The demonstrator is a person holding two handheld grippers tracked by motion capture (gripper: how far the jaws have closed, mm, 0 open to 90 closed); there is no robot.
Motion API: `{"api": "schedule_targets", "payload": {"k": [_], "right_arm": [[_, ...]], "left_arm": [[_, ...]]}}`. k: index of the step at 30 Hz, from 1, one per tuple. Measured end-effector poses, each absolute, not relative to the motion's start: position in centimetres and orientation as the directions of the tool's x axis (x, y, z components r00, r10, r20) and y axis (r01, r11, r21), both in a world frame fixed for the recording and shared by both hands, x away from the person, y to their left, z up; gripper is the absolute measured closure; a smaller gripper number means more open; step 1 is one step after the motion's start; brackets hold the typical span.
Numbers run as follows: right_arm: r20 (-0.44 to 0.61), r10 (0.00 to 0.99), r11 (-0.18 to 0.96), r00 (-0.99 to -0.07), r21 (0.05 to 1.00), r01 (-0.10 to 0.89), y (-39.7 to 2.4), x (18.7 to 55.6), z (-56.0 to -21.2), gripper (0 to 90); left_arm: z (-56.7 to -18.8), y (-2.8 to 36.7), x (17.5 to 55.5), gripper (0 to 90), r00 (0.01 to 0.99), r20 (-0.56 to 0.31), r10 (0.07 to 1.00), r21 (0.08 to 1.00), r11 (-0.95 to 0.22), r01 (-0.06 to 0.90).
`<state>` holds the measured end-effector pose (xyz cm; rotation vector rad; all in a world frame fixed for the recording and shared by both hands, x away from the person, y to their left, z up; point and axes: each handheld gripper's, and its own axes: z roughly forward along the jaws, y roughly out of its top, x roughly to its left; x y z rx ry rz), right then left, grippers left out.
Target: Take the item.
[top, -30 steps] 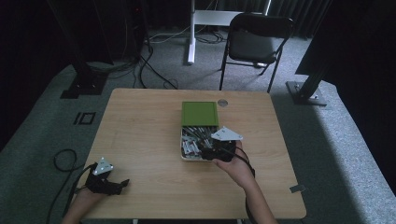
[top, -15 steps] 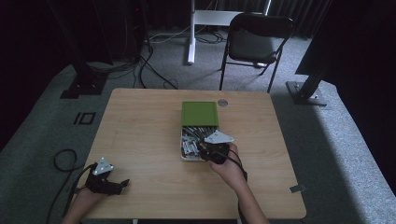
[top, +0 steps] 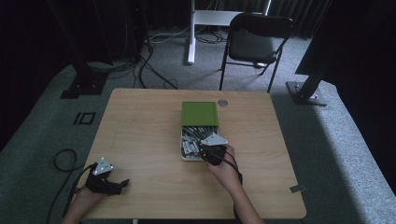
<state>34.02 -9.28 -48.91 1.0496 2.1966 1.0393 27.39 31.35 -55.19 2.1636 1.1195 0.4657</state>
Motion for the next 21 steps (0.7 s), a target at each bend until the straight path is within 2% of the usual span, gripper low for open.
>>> {"api": "schedule_targets", "payload": {"k": [15,17,19,21], "right_arm": [[-0.148,0.823,0.444,-0.548,0.769,0.460,-8.60,34.30,-49.36,76.2],[-0.154,0.823,0.450,-0.547,0.765,0.460,-8.52,34.32,-49.37,77.5],[-0.182,0.824,0.466,-0.537,0.755,0.460,-8.38,34.33,-49.41,84.7],[-0.182,0.831,0.461,-0.525,0.753,0.469,-8.46,34.39,-49.30,87.1]], "left_arm": [[-55.19,31.34,27.39,1.7,0.572,0.016,0.820,0.688,-0.424,0.589],[-55.19,31.34,27.39,1.7,0.572,0.016,0.820,0.688,-0.424,0.589],[-55.19,31.34,27.39,1.7,0.572,0.016,0.820,0.688,-0.424,0.589],[-55.19,31.34,27.39,1.7,0.572,0.016,0.820,0.688,-0.424,0.589]]}}
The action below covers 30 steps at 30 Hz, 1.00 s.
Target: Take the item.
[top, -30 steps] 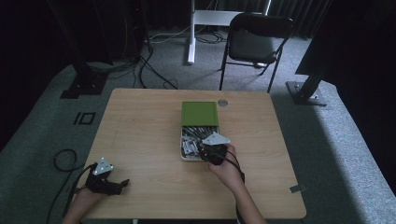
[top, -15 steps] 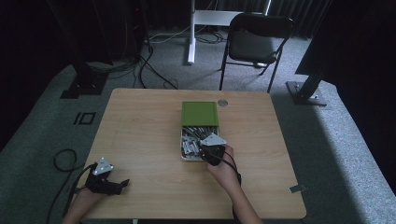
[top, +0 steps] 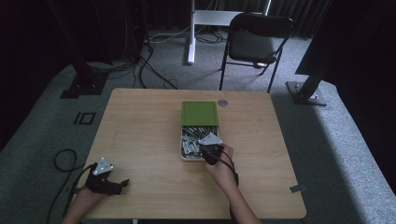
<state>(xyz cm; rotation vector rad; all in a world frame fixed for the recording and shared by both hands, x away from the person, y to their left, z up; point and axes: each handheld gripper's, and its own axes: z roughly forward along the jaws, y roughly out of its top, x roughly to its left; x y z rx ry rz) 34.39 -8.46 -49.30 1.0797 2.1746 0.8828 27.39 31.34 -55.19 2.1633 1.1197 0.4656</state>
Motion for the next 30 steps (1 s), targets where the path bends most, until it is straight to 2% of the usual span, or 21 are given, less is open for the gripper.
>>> {"api": "schedule_targets", "payload": {"k": [20,24,30], "right_arm": [[-0.110,0.842,0.375,-0.528,0.823,0.426,-9.4,33.7,-45.3,89.5],[-0.078,0.837,0.329,-0.542,0.863,0.383,-9.9,33.4,-43.3,89.6],[-0.068,0.858,0.267,-0.510,0.906,0.328,-11.5,33.8,-40.5,89.5]], "left_arm": [[-55.2,31.4,27.4,1.7,0.573,0.017,0.819,0.687,-0.426,0.588],[-55.2,31.4,27.4,1.7,0.573,0.018,0.819,0.688,-0.426,0.588],[-55.2,31.4,27.4,1.7,0.573,0.017,0.819,0.687,-0.426,0.588]]}}
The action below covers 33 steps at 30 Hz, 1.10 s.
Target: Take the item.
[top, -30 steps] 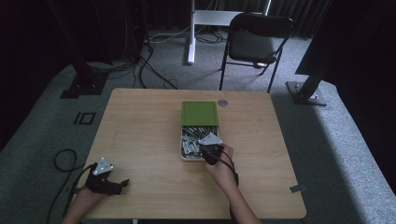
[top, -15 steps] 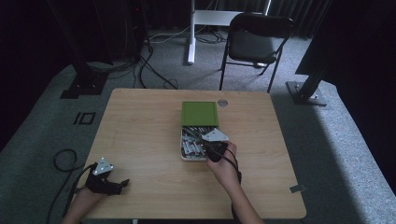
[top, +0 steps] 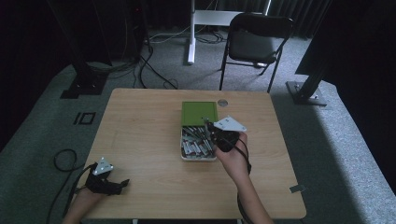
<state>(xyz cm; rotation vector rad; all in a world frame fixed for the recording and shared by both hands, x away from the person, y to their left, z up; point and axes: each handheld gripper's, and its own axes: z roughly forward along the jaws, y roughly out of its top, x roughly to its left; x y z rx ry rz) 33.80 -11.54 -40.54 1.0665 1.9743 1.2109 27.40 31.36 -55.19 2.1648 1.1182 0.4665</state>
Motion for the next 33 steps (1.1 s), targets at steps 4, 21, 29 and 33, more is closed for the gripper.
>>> {"api": "schedule_targets", "payload": {"k": [4,21,29,33], "right_arm": [[-0.069,0.871,0.251,-0.486,0.913,0.321,-12.3,34.3,-39.8,89.5],[-0.009,0.933,0.154,-0.359,0.914,0.376,-16.3,35.7,-42.3,89.5],[0.047,0.934,0.117,-0.354,0.896,0.428,-16.7,36.1,-45.8,89.5],[0.086,0.933,0.086,-0.350,0.890,0.448,-16.8,36.3,-47.3,89.4]], "left_arm": [[-55.2,31.4,27.4,1.7,0.573,0.017,0.819,0.687,-0.426,0.588],[-55.2,31.4,27.4,1.7,0.573,0.018,0.819,0.687,-0.427,0.588],[-55.2,31.3,27.4,1.7,0.572,0.016,0.820,0.687,-0.424,0.589],[-55.2,31.3,27.4,1.7,0.572,0.016,0.820,0.688,-0.424,0.589]]}}
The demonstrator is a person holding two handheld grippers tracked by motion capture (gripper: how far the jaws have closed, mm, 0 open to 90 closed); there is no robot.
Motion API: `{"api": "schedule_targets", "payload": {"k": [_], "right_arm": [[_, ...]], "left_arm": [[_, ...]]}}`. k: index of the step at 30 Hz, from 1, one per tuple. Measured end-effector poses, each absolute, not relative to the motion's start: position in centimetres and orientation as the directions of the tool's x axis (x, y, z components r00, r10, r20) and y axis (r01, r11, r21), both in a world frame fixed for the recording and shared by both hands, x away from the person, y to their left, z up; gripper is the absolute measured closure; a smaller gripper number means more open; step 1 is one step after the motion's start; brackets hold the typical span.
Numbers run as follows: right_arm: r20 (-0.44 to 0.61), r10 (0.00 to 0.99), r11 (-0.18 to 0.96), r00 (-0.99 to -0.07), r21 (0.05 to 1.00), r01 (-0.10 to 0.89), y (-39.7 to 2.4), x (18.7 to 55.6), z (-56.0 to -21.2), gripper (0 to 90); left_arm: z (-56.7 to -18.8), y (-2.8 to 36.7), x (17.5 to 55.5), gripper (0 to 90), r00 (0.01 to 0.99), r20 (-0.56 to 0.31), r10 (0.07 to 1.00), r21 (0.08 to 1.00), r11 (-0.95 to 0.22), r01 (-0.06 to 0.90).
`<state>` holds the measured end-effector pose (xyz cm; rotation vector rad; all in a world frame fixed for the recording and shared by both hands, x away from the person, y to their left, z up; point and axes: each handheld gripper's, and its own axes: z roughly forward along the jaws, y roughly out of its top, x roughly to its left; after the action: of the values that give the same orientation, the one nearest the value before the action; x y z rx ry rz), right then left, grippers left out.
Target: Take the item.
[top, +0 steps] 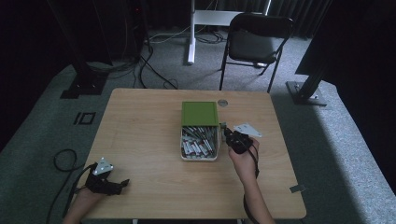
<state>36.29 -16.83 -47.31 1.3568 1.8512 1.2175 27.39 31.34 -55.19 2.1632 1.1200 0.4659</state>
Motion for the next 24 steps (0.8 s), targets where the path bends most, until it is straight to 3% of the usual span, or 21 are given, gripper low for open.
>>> {"api": "schedule_targets", "payload": {"k": [13,24], "right_arm": [[0.096,0.925,0.112,-0.368,0.856,0.505,-16.2,37.4,-50.4,89.4],[0.050,0.946,0.147,-0.320,0.814,0.562,-18.1,38.7,-53.3,87.1]], "left_arm": [[-55.2,31.3,27.4,1.7,0.572,0.016,0.820,0.688,-0.424,0.589],[-55.2,31.3,27.4,1.7,0.572,0.016,0.820,0.688,-0.424,0.589]]}}
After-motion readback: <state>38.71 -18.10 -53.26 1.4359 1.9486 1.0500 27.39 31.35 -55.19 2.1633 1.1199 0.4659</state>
